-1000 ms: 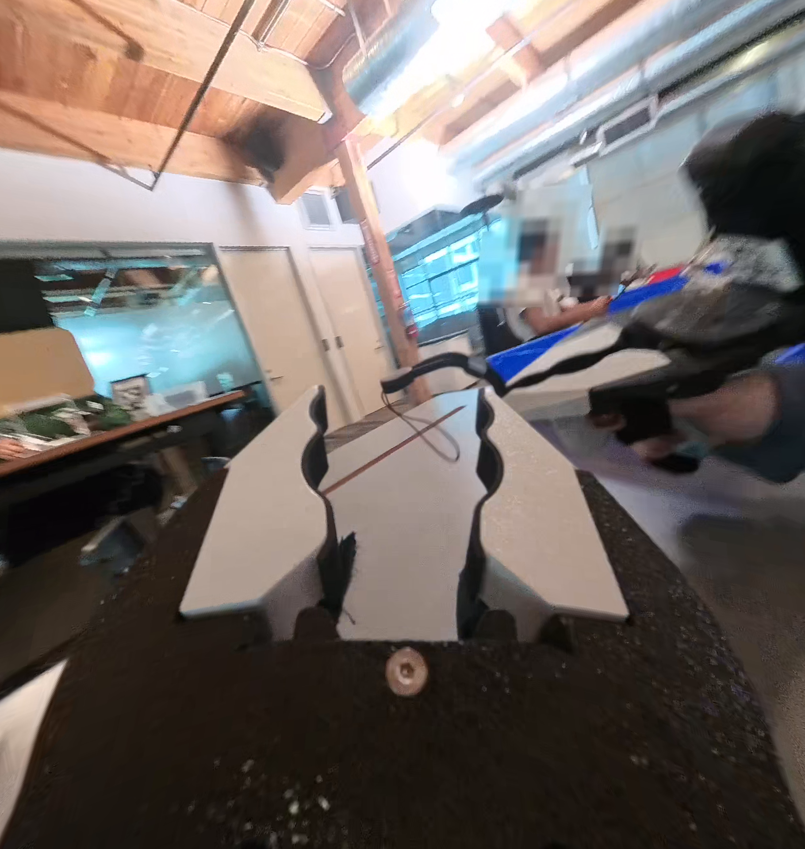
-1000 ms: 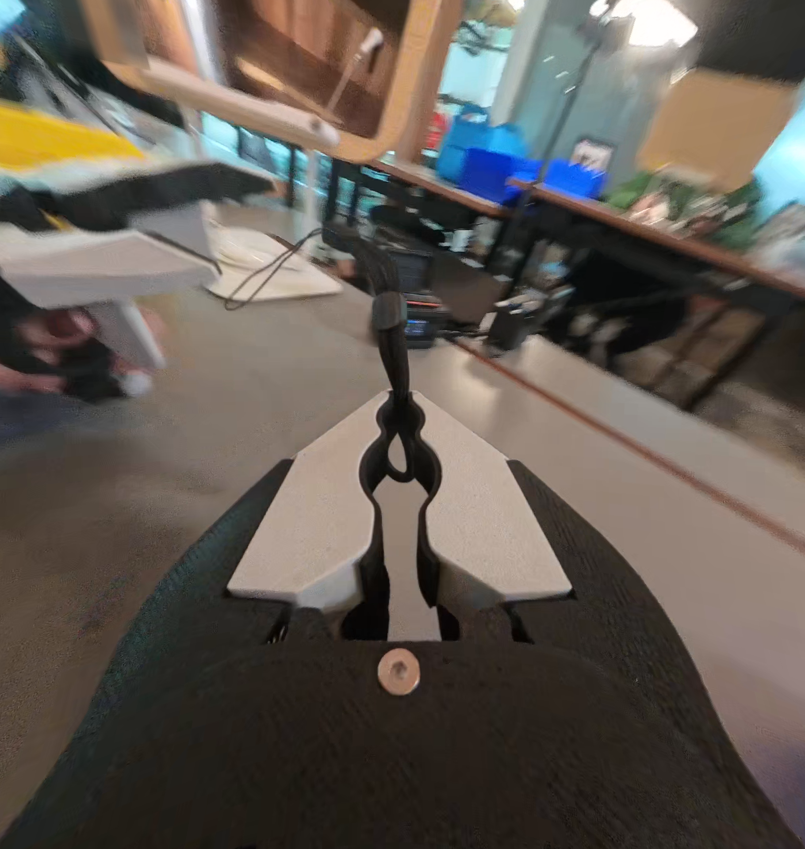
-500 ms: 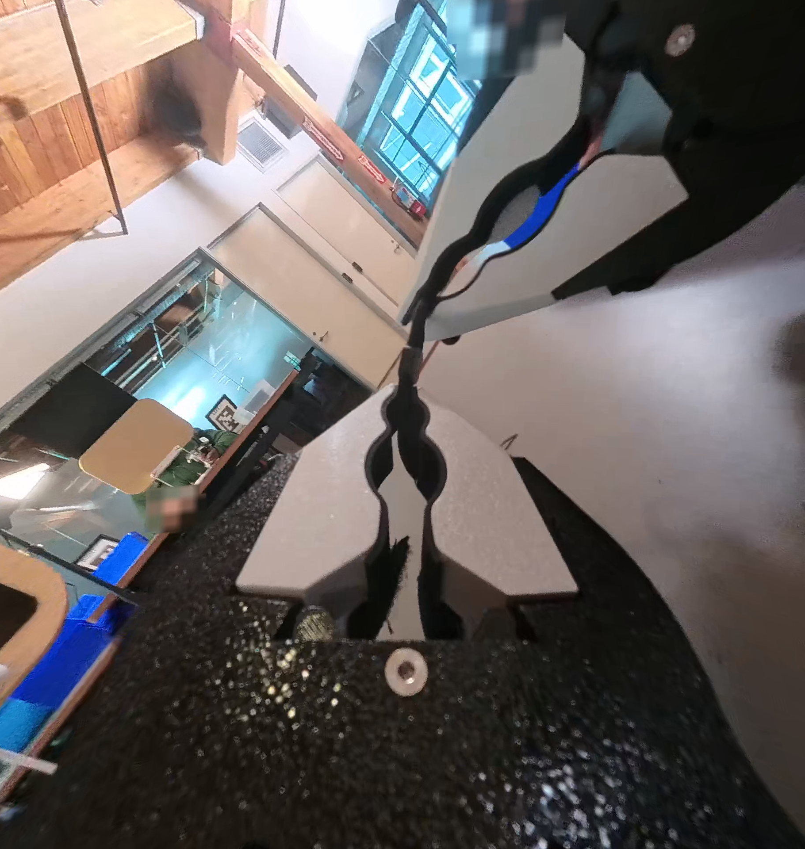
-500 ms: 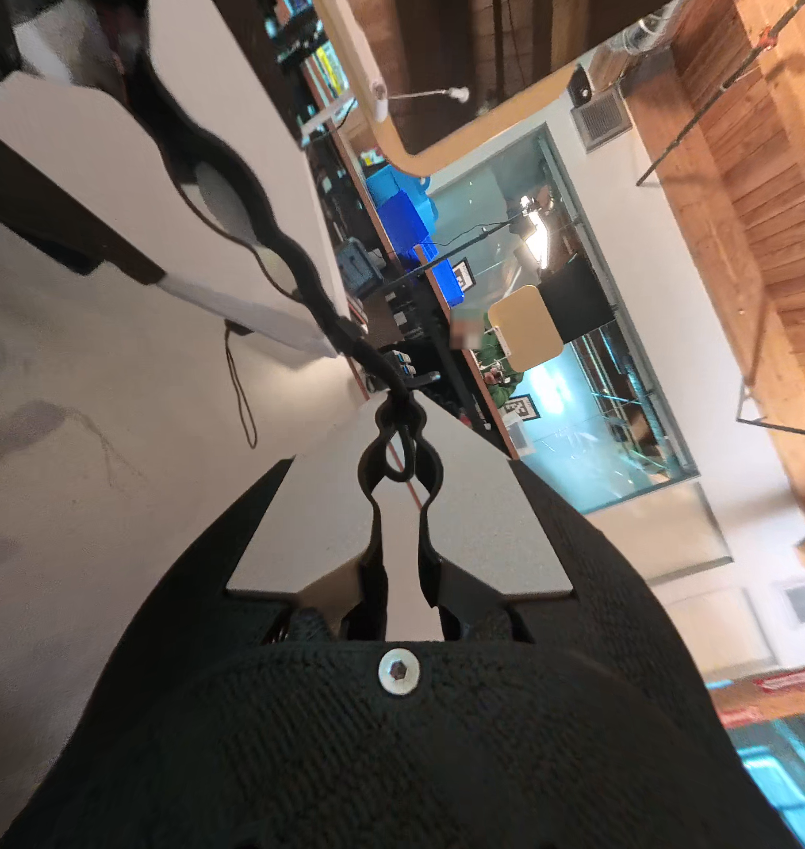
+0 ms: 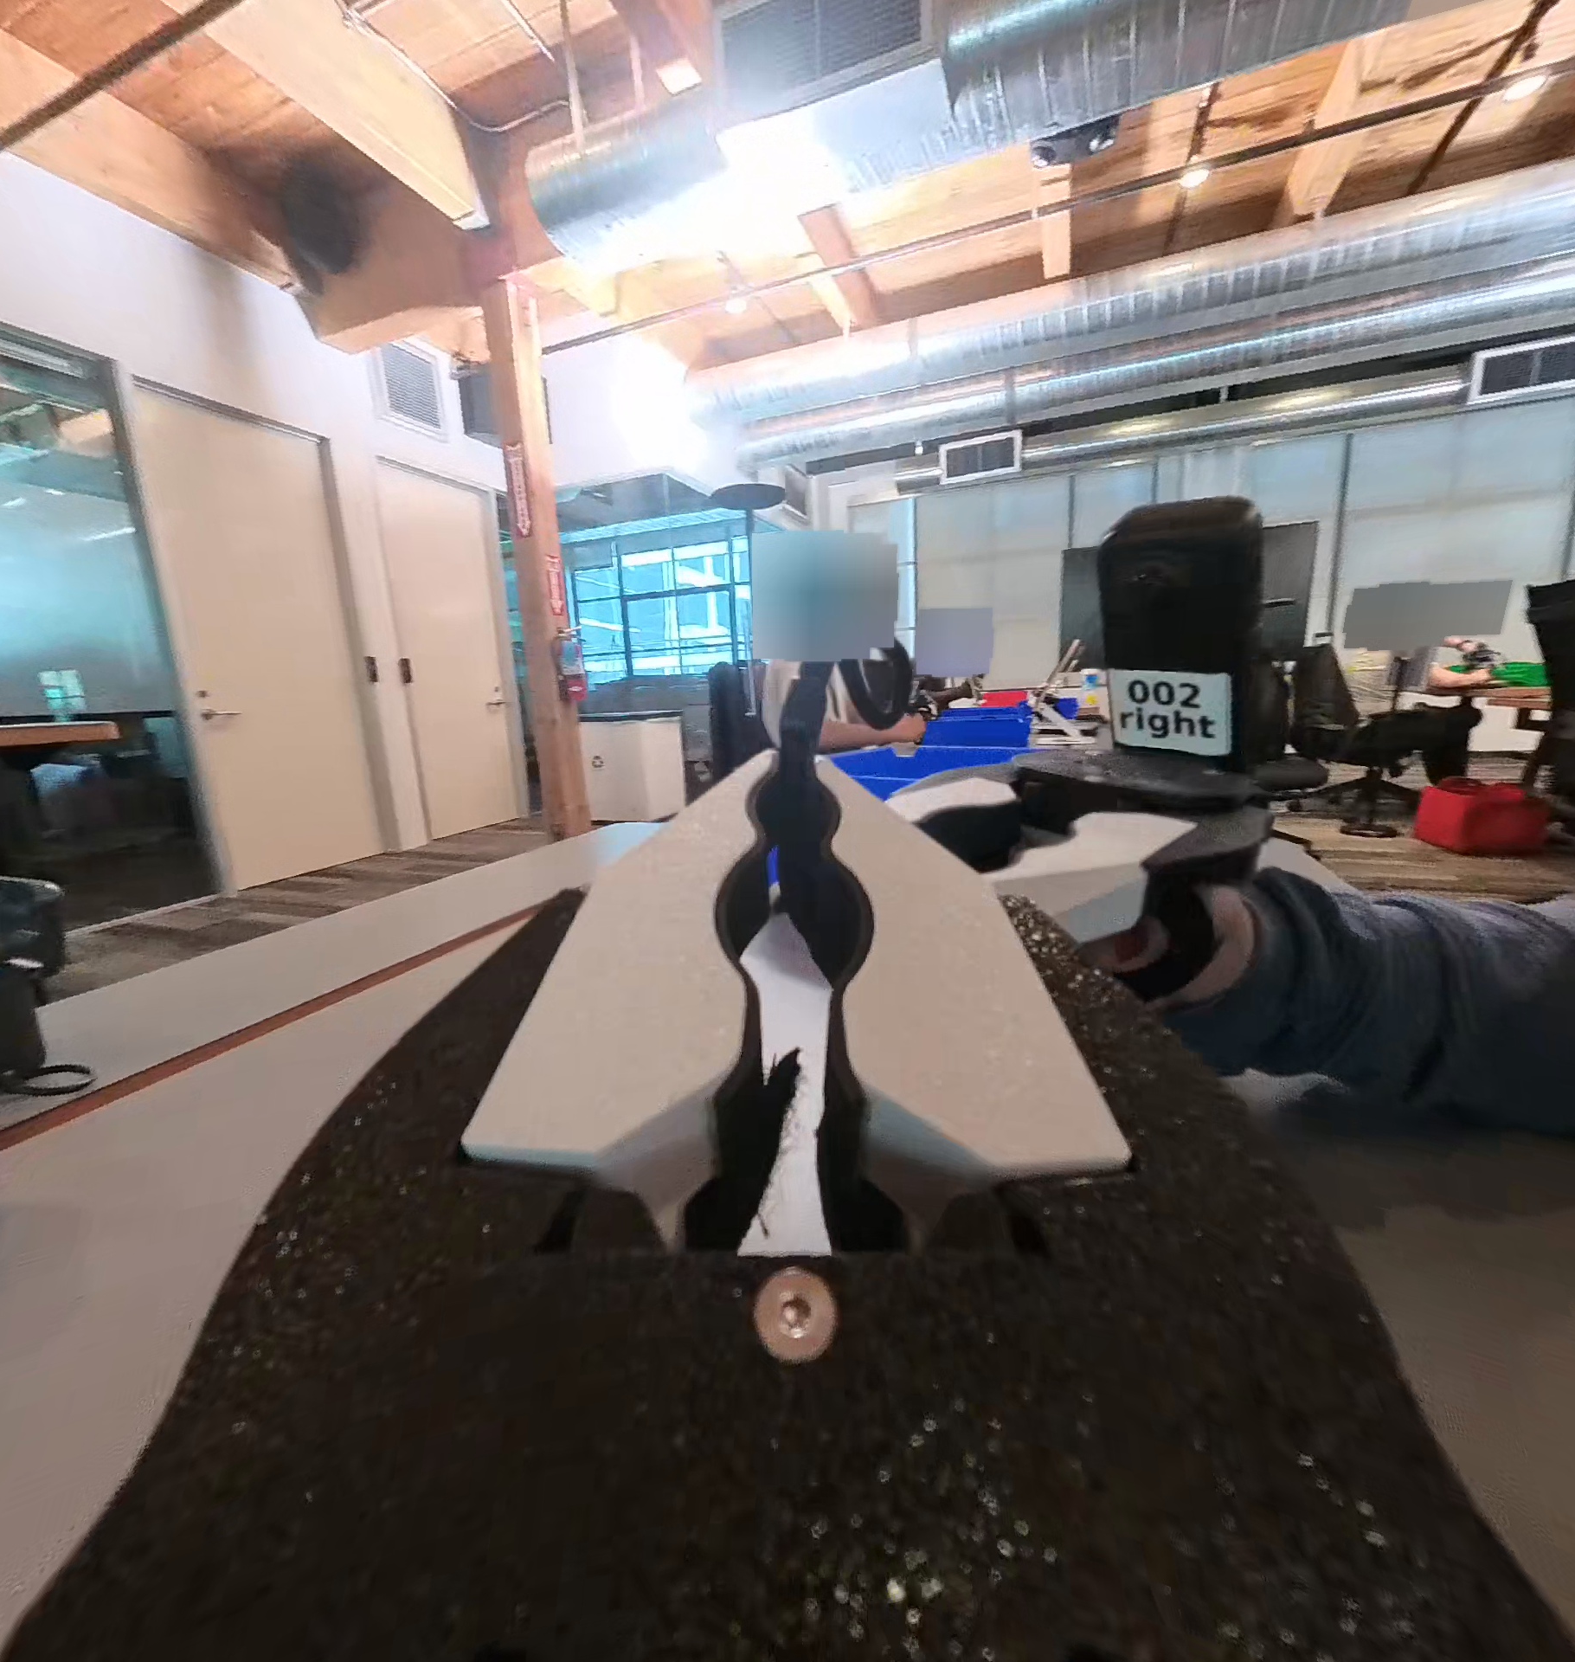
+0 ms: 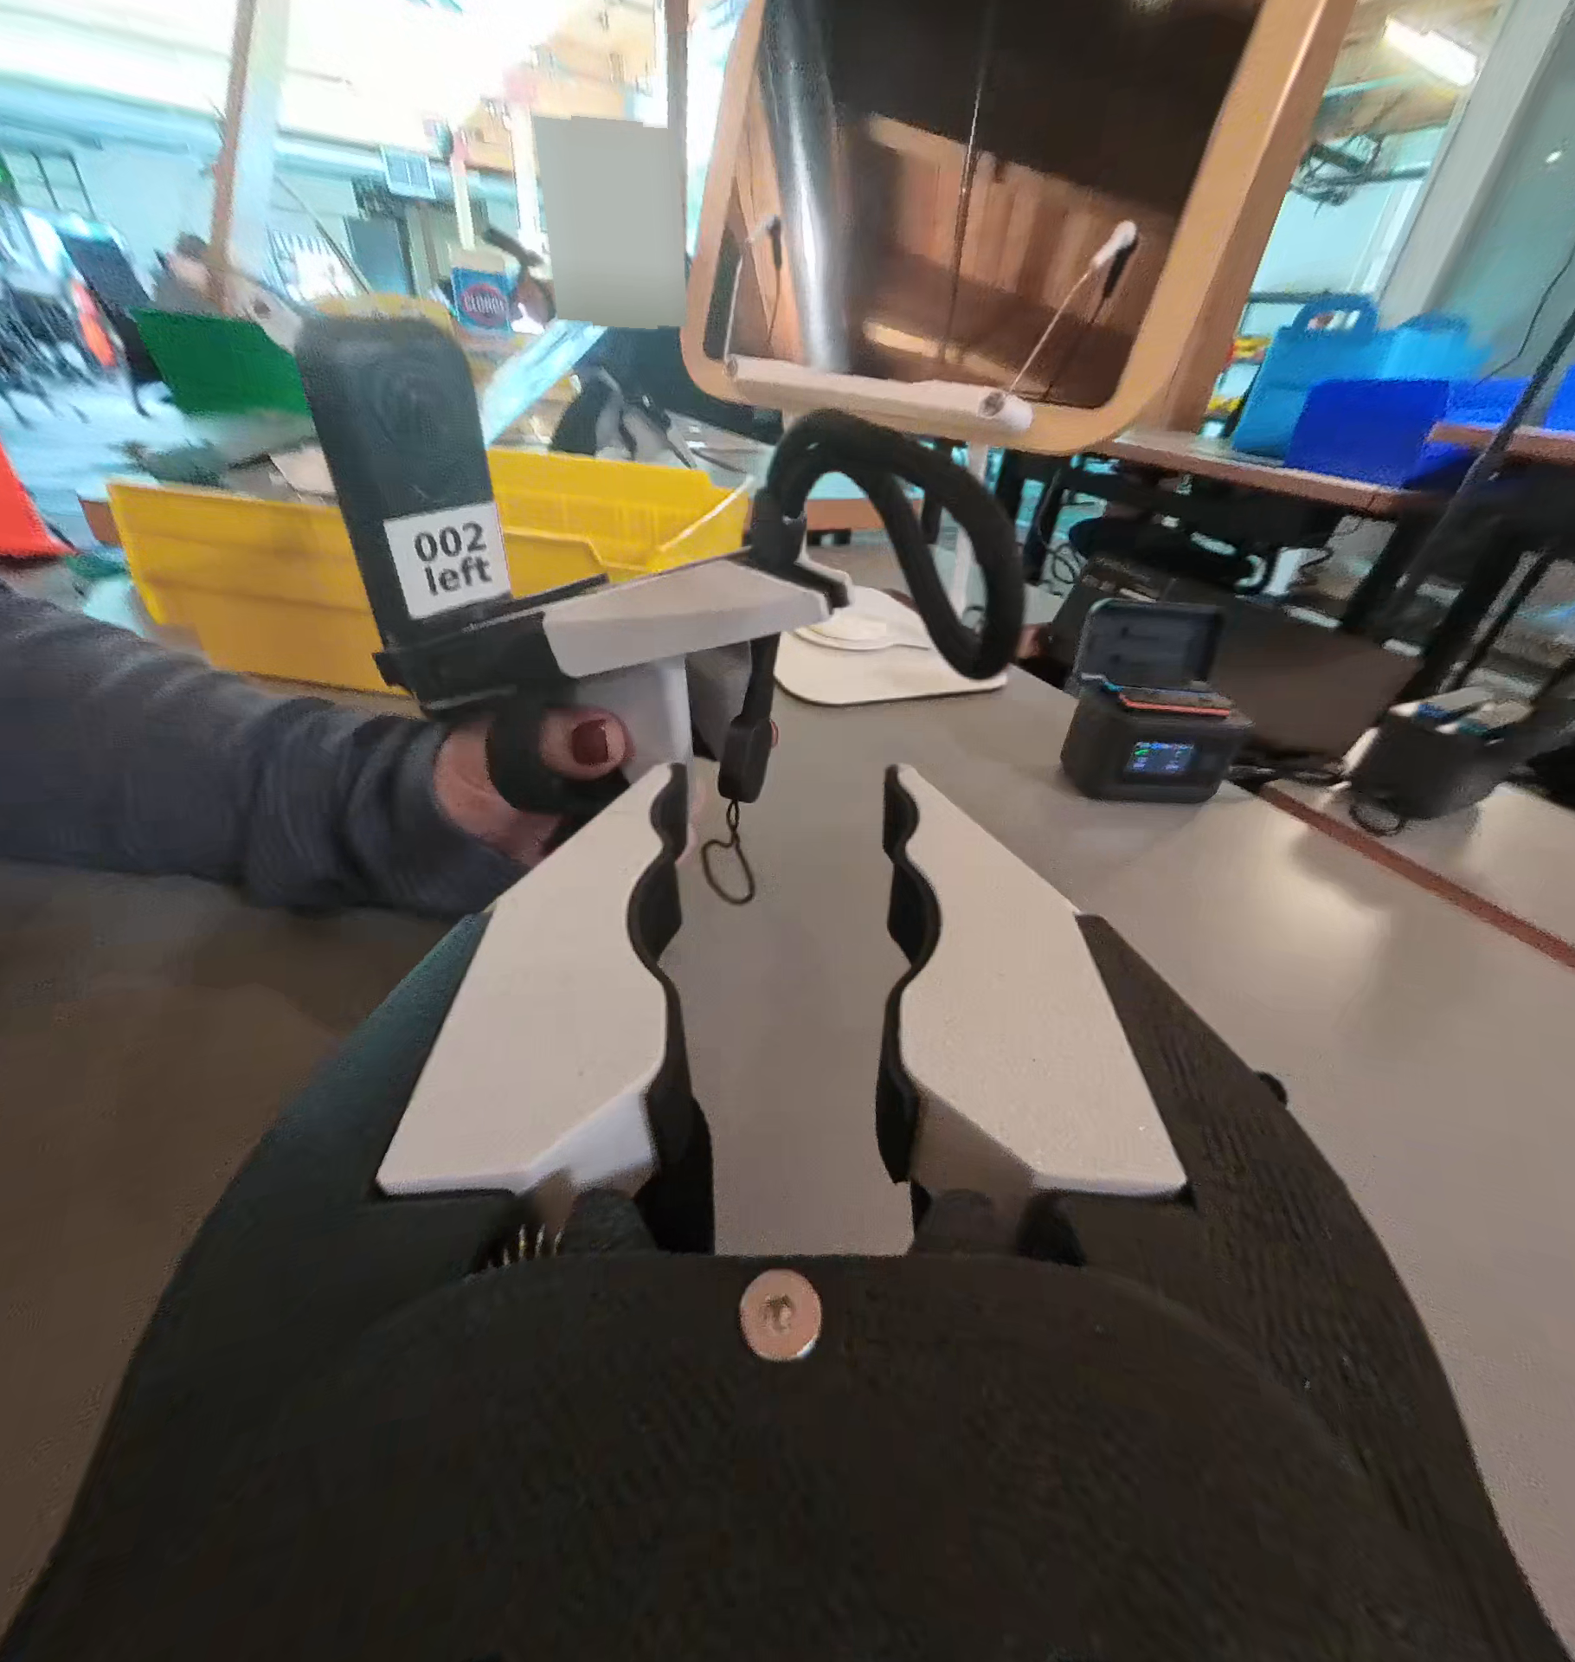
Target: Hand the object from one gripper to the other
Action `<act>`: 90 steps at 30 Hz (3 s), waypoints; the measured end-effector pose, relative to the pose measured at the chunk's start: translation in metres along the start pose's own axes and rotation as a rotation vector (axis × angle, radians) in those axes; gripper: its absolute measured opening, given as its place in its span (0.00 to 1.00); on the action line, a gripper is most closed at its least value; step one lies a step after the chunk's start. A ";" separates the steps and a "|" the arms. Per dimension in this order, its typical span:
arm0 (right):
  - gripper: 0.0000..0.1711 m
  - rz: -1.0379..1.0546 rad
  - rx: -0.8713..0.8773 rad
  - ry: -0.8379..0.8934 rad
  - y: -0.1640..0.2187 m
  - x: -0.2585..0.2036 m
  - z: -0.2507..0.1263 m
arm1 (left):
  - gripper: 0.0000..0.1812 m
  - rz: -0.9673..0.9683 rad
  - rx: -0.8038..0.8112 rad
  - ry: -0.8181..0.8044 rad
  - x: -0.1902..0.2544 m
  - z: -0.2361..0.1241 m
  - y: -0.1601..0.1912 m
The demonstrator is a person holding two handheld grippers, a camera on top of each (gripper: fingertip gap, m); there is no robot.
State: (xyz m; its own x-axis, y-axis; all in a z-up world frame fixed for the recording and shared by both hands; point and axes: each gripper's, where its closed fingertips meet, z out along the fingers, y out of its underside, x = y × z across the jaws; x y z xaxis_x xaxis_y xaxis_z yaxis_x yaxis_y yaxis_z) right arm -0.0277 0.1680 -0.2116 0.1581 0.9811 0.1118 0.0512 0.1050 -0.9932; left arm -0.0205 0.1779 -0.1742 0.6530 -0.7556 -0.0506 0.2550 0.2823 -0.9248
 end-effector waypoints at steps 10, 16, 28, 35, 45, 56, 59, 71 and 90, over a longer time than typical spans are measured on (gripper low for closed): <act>0.07 -0.162 -0.051 0.083 0.010 -0.004 0.008 | 0.00 0.016 -0.023 0.038 0.006 0.001 0.006; 0.03 -0.219 -0.070 0.233 0.002 0.023 -0.004 | 0.13 0.059 -0.010 0.006 0.004 0.000 0.006; 0.03 -0.113 -0.594 1.153 -0.025 0.153 -0.270 | 0.21 -0.013 -0.003 -0.088 -0.018 -0.003 0.006; 0.05 0.177 -0.900 1.271 0.044 0.157 -0.336 | 0.21 0.072 -0.052 -0.063 -0.008 0.001 0.012; 0.40 -0.342 -0.829 1.533 -0.049 0.160 -0.328 | 0.18 0.189 -0.112 -0.039 0.003 0.005 0.021; 0.20 -0.187 0.103 0.768 -0.069 0.128 -0.055 | 0.15 0.233 -0.110 -0.096 -0.005 0.000 0.017; 0.14 -0.173 0.177 0.759 -0.037 0.134 -0.024 | 0.14 0.252 -0.109 -0.129 -0.011 -0.003 0.015; 0.07 -0.380 0.128 0.639 -0.009 0.103 0.005 | 0.11 0.247 -0.156 -0.134 0.000 0.000 0.005; 0.03 -0.331 0.107 0.649 -0.002 0.112 0.005 | 0.20 0.980 -1.557 -0.574 -0.104 -0.376 -0.114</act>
State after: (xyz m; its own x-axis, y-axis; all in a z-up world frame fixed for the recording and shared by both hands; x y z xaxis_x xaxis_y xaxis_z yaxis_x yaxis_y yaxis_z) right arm -0.0148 0.2785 -0.1973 0.7050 0.6045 0.3710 0.1062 0.4271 -0.8979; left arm -0.3854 0.0019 -0.2058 0.3554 -0.3381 -0.8714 -0.8433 -0.5181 -0.1429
